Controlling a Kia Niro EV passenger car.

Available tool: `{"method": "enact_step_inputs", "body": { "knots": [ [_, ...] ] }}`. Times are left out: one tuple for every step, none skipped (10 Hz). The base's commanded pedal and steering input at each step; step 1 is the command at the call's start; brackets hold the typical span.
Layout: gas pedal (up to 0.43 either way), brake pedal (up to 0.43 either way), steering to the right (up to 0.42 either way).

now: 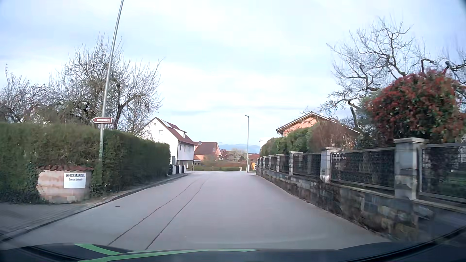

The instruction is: Follow the waypoints while adhering to traffic rules and regulations

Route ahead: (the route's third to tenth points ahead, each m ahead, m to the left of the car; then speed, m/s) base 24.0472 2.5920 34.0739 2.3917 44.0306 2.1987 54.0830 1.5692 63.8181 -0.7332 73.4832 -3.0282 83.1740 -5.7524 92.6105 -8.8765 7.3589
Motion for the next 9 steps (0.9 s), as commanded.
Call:
{"method": "enact_step_inputs", "body": {
  "knots": [
    [0.0,0.0,-0.001],
    [0.0,0.0,-0.001],
    [0.0,0.0,0.0],
    [0.0,0.0,0.0],
    [0.0,0.0,0.0],
    [0.0,0.0,0.0],
    [0.0,0.0,0.0],
    [0.0,0.0,0.0],
    [0.0,0.0,0.0]
  ]
}}
